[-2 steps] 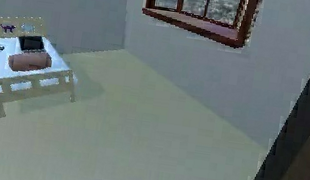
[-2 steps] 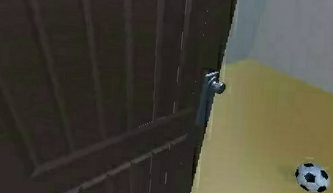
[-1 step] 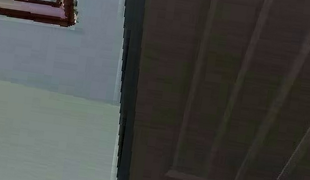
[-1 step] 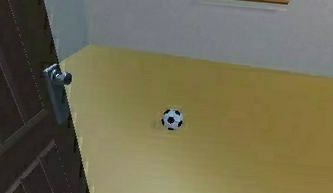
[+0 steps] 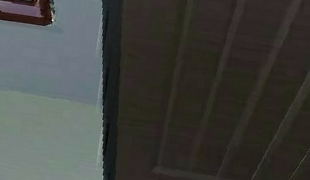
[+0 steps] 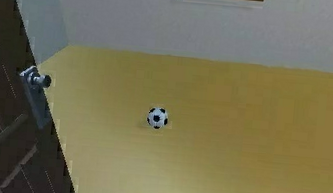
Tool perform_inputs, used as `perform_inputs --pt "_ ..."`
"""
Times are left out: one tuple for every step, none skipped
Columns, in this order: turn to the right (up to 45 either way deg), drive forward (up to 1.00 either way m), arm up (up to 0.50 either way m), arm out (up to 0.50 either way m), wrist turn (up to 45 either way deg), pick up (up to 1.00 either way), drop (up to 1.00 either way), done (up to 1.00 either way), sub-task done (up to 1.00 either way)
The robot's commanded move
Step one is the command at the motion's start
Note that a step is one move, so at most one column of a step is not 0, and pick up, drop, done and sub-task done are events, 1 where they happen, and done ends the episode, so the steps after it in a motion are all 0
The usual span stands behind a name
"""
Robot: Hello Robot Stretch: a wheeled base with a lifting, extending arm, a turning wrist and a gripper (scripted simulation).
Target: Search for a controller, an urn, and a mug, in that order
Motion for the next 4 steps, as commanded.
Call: perform_inputs --pt "0.0 0.05 0.0 0.0 0.0 0.0 0.0 0.0 0.0" --pt "-45.0 0.0 0.0 0.0 0.0 0.0 0.0 0.0 0.0" --pt "-45.0 0.0 0.0 0.0 0.0 0.0 0.0 0.0 0.0" --pt "-3.0 0.0 0.0 0.0 0.0 0.0 0.0 0.0 0.0"
